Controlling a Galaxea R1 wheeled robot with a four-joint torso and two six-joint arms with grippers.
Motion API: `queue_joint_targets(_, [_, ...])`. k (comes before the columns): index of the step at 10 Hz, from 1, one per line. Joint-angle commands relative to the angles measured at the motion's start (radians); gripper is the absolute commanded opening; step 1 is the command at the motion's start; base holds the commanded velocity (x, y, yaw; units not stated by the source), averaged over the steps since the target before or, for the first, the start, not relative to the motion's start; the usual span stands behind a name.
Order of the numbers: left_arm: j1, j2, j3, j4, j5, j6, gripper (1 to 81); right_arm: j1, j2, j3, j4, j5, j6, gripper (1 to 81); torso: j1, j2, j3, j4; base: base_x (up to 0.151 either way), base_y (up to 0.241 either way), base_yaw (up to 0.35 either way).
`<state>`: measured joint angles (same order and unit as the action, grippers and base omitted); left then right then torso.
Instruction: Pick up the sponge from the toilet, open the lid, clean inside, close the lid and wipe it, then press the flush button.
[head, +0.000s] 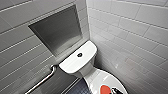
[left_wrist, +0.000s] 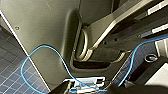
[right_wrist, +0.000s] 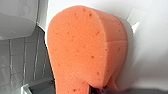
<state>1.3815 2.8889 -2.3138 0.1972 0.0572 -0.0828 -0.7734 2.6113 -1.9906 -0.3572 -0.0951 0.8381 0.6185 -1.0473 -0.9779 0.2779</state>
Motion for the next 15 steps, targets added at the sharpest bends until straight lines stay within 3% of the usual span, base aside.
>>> queue_joint_targets(1, [0.015, -0.019, 0.008, 0.004, 0.082, 0.001, 81.1, -0.042, -0.096, 0.096, 0.001, 0.058, 0.003, 1.0, 0.0, 0.0, 0.0, 0.0, 0.0, 0.0, 0.0])
queue_joint_targets(3, [0.015, -0.025, 0.008, 0.004, 0.084, 0.001, 81.1, -0.111, -0.13, 0.066, 0.009, 0.133, 0.009, 1.0, 0.0, 0.0, 0.0, 0.0, 0.0, 0.0, 0.0])
queue_joint_targets(12, [0.008, -0.037, 0.008, 0.024, 0.079, 0.002, 81.1, -0.342, -0.414, 0.208, 0.032, 0.305, 0.019, 1.0, 0.0, 0.0, 0.0, 0.0, 0.0, 0.0, 0.0])
queue_joint_targets(15, [-0.018, -0.04, 0.008, 0.013, 0.052, -0.008, 81.1, -0.499, -0.385, 0.152, 0.027, 0.362, 0.013, 1.0, 0.0, 0.0, 0.0, 0.0, 0.0, 0.0, 0.0])
